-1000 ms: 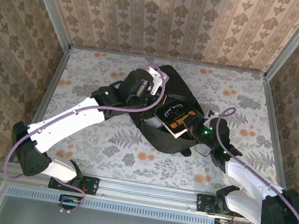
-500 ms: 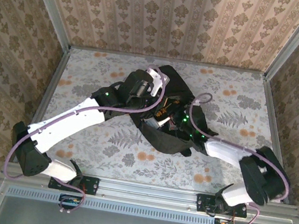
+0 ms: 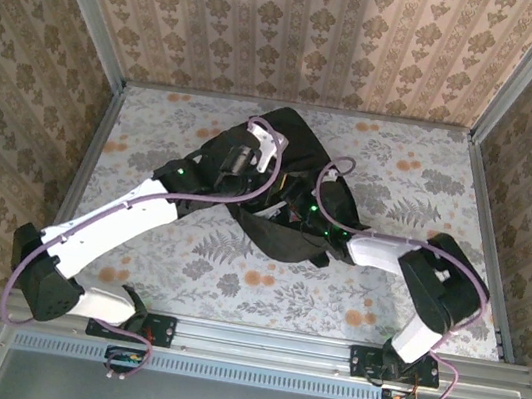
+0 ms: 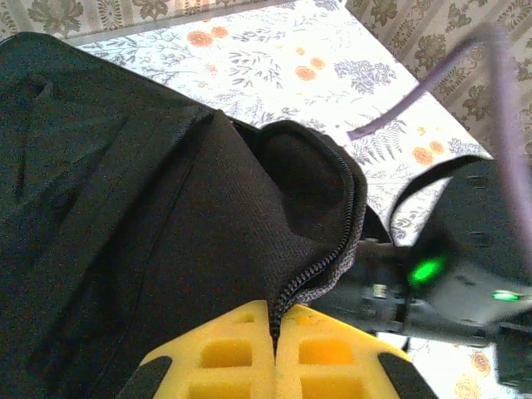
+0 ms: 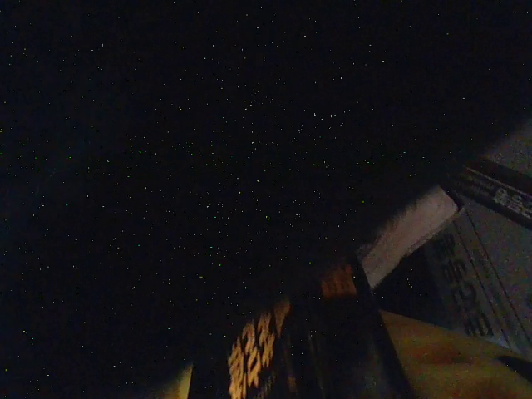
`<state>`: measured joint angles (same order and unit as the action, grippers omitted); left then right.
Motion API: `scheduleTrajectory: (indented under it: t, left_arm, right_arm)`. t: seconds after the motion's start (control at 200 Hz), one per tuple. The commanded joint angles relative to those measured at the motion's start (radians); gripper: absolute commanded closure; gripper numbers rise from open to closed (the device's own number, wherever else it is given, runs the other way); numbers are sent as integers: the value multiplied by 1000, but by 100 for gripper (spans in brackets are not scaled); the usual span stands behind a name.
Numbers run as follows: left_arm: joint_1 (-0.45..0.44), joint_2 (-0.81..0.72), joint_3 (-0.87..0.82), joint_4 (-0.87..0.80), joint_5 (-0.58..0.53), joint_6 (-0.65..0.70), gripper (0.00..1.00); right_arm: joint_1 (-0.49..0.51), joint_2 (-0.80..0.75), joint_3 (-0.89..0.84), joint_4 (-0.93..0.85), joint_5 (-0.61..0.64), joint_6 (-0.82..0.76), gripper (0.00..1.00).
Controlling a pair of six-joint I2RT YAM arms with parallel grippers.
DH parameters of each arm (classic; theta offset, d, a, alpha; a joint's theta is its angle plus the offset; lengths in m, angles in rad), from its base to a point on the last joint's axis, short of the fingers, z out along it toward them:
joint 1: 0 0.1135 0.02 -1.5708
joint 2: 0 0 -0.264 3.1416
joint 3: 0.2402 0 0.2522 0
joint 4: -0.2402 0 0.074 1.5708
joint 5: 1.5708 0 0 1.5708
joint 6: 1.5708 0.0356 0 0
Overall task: Pack the student bag
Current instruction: Place the book in the student bag, then close the student bag at the center of the table.
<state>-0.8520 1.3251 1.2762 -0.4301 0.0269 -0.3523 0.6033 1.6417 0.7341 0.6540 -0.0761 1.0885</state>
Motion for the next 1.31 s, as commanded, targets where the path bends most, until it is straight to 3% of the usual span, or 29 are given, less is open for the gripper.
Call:
scheduleTrajectory:
  t: [0.0,0.15,0.575,0.85,0.93,1.04,1.15,1.3]
  left_arm:
    - [10,-50,-23,51,13,-33,100]
    - [14,-65,-68,60,26,-62,100]
    - [13,78,-146,120,110,-154,100]
    - [-11,293,-89,139,209,-180,95]
    - [-10,333,-81,146,242,-181,86]
    - [-1,329,-70,130,283,-180,61]
    - [32,217,-90,121,286,-180,38]
    - [127,28,-120,88,334,-195,26]
  right_arm:
    - [7,-140,-66,10,-74,-142,45]
    - [6,-354,-206,-55,-70,-237,43]
    - [3,-951,-340,-530,66,-493,60]
    - [1,-1042,-202,-804,22,-548,66]
    - [1,-1027,-175,-835,-15,-565,67]
    - [3,-968,-111,-879,-48,-591,68]
    - [3,-876,-16,-943,-66,-622,69]
    - [5,-752,71,-965,-85,-651,70]
